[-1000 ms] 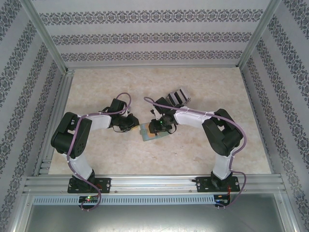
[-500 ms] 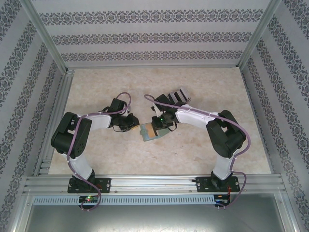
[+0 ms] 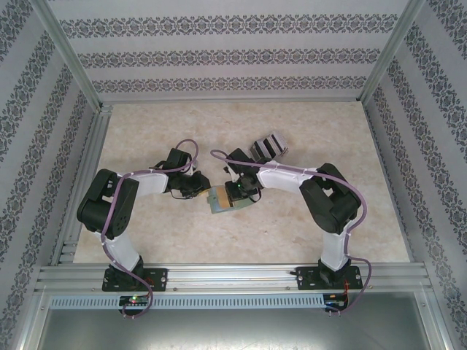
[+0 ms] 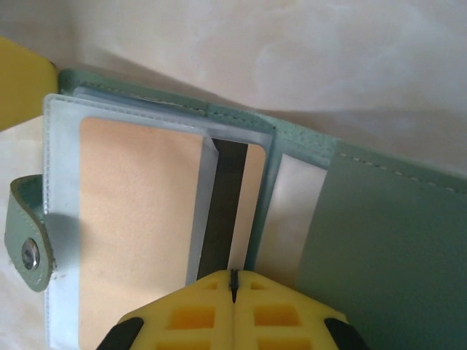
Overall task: Put the credit cards into the card holder
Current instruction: Insert the credit card into the card slot.
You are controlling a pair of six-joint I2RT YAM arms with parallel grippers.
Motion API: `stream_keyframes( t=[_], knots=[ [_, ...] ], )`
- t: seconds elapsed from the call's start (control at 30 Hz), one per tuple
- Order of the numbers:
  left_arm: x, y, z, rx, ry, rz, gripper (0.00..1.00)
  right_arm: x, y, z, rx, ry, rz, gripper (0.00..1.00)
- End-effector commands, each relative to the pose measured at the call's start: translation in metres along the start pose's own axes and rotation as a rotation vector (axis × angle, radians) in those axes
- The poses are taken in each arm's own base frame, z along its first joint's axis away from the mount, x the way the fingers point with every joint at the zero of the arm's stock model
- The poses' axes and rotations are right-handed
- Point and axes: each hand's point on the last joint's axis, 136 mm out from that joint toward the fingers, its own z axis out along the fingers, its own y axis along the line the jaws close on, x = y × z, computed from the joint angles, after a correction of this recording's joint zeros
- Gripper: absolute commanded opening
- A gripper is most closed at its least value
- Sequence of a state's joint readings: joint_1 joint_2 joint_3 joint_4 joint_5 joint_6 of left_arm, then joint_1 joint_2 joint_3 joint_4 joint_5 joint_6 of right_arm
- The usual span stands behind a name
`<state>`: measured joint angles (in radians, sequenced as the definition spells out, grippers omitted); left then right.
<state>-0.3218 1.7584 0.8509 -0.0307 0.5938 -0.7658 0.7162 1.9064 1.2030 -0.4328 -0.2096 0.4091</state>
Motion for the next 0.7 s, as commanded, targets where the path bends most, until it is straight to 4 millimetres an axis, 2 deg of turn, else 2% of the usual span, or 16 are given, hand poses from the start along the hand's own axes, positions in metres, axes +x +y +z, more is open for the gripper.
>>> stream_keyframes(
  t=[0.0, 0.13, 0.2, 0.33, 0.47, 0.67],
  knots=[
    [-0.001, -0.014, -0.01, 0.02, -0.029, 0.046, 0.19, 0.002, 0.001, 0.0, -0.026, 0.004, 0.03, 0.06],
    [-0.004, -0.027, -0.029, 0.045, -0.081, 0.105, 0.33, -0.002, -0.008, -0.005, -0.076, -0.023, 0.095, 0.07],
    [-0.002, -0.034, -0.037, 0.059, -0.091, 0.14, 0.37, -0.001, -0.013, -0.005, -0.075, -0.031, 0.116, 0.06],
    [0.016, -0.041, -0.047, 0.015, -0.065, 0.248, 0.42, 0.002, -0.017, 0.001, -0.091, -0.024, 0.145, 0.06],
    [0.034, -0.039, -0.05, -0.11, -0.021, 0.39, 0.44, 0.004, -0.016, 0.006, -0.112, -0.028, 0.167, 0.06],
    [0.054, -0.041, -0.045, -0.151, 0.019, 0.491, 0.48, 0.006, -0.017, 0.008, -0.124, -0.027, 0.176, 0.06]
  ],
)
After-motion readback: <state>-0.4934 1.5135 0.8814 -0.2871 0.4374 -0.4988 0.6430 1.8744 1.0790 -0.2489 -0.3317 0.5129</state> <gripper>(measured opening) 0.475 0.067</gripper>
